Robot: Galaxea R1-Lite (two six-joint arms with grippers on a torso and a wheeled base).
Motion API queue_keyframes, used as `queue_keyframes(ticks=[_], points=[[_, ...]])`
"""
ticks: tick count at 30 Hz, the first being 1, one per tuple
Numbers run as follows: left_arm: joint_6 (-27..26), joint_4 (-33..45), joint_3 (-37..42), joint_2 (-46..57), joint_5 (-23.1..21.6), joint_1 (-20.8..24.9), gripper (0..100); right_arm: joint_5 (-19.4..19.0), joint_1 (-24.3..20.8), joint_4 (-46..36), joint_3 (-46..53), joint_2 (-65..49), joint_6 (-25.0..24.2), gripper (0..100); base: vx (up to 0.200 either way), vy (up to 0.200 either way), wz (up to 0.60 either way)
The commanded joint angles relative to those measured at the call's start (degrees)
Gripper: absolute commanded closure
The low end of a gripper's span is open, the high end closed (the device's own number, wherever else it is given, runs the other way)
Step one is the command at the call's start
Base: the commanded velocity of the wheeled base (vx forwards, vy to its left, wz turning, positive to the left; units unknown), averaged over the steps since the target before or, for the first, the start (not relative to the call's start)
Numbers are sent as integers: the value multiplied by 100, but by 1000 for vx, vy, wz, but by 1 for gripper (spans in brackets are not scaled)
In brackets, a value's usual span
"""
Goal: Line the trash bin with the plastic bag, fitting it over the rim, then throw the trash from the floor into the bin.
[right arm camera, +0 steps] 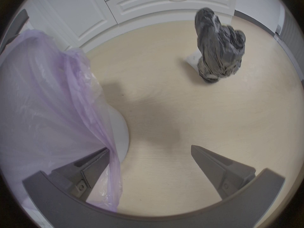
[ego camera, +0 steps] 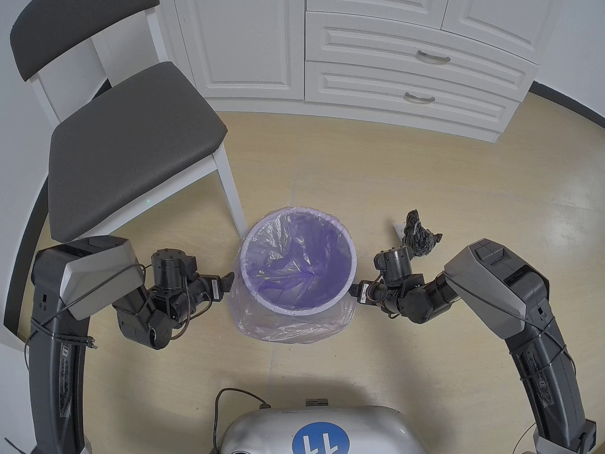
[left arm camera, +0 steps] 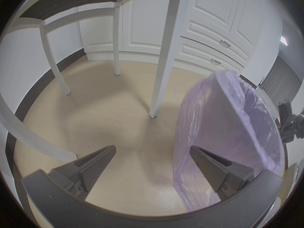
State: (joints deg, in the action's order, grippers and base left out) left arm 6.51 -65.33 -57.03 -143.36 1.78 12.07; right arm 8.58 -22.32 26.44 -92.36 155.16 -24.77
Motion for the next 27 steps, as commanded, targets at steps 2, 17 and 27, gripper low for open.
queue_keyframes(ticks=[2,17,27], points=[[-18,20,104,300,-116,-135,0,12,44,-262,-318,199,-133,0,0,0,0],[26,-59,-1302,-1212,534,85,0,38,70,-403,-520,357,-168,0,0,0,0],[588,337,-1900,-1387,552,463,0,21,70,-561,-599,357,-230,0,0,0,0]])
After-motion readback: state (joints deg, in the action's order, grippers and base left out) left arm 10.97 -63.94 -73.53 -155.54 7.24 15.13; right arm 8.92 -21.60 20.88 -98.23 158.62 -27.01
